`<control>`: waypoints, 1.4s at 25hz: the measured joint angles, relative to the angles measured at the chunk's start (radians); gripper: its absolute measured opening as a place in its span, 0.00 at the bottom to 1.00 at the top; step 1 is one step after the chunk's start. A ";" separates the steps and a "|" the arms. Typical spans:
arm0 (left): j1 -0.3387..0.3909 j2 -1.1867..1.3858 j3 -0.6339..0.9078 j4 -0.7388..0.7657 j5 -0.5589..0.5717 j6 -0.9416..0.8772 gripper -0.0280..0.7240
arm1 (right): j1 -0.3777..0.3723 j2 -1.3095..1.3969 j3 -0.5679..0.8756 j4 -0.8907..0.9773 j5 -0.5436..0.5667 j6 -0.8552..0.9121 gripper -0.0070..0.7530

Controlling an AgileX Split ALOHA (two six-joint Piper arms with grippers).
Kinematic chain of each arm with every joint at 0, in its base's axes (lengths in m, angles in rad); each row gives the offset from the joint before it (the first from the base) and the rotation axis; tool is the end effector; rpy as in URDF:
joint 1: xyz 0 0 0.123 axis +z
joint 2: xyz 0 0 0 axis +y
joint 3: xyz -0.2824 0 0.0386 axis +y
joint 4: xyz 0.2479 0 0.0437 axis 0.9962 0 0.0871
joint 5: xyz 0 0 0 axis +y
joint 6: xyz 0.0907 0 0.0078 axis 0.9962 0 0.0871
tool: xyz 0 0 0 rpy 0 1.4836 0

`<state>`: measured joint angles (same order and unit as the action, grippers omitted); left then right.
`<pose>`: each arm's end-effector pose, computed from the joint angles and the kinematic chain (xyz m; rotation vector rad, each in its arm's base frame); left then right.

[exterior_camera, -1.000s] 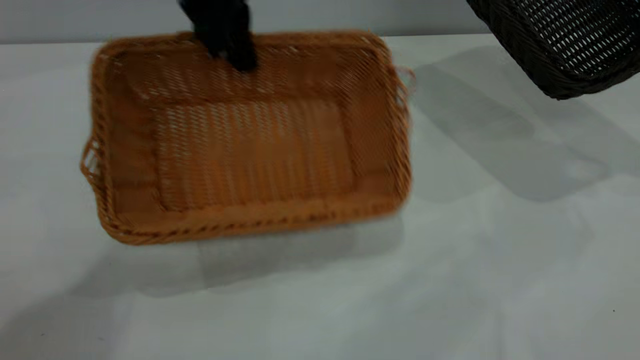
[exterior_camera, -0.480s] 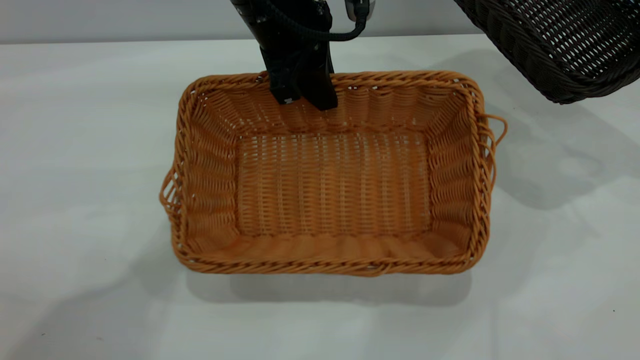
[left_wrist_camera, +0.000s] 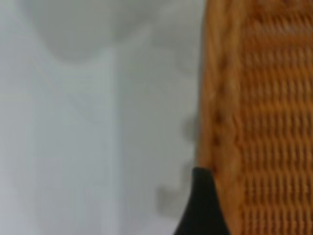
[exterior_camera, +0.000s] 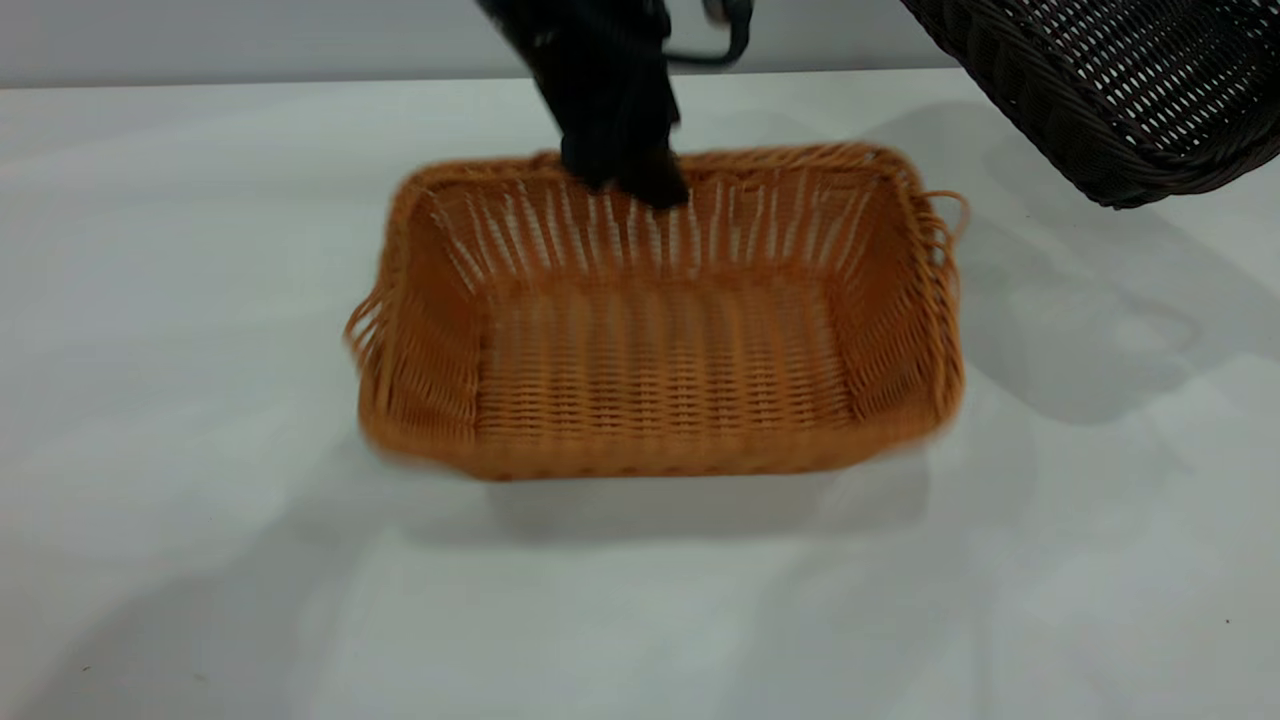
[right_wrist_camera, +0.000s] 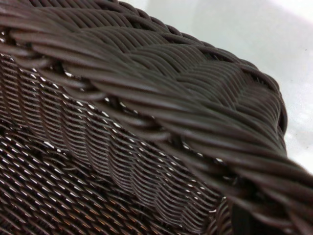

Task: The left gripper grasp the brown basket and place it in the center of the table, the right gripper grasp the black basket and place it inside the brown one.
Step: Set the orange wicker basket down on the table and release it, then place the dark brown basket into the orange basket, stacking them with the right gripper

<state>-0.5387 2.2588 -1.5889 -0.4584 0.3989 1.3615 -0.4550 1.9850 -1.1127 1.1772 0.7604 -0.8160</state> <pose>0.4066 -0.2613 0.1243 1.7277 1.8005 -0.0527 0.3591 -0.1111 0.1406 0.6618 2.4362 0.8375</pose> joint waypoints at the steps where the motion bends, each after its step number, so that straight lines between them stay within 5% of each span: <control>1: 0.000 -0.010 0.000 0.000 -0.044 -0.017 0.73 | 0.000 0.000 0.000 0.000 0.002 0.000 0.16; 6: 0.042 -0.075 0.000 -0.005 -0.152 -0.156 0.77 | 0.000 0.000 0.000 0.000 0.029 -0.001 0.16; 14: 0.256 -0.165 0.000 -0.006 -0.028 -0.504 0.77 | 0.063 0.000 -0.006 -0.026 0.101 0.024 0.16; 23: 0.446 -0.171 0.000 -0.003 0.126 -0.616 0.77 | 0.319 0.000 -0.212 -0.459 0.157 0.386 0.16; 30: 0.461 -0.171 0.000 -0.003 0.165 -0.618 0.77 | 0.548 0.000 -0.308 -0.694 0.225 0.525 0.16; 35: 0.461 -0.171 0.000 -0.003 0.182 -0.618 0.77 | 0.622 0.008 -0.316 -0.704 0.234 0.528 0.16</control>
<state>-0.0776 2.0875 -1.5889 -0.4614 0.5812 0.7439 0.1674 1.9933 -1.4289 0.4731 0.9945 -0.2878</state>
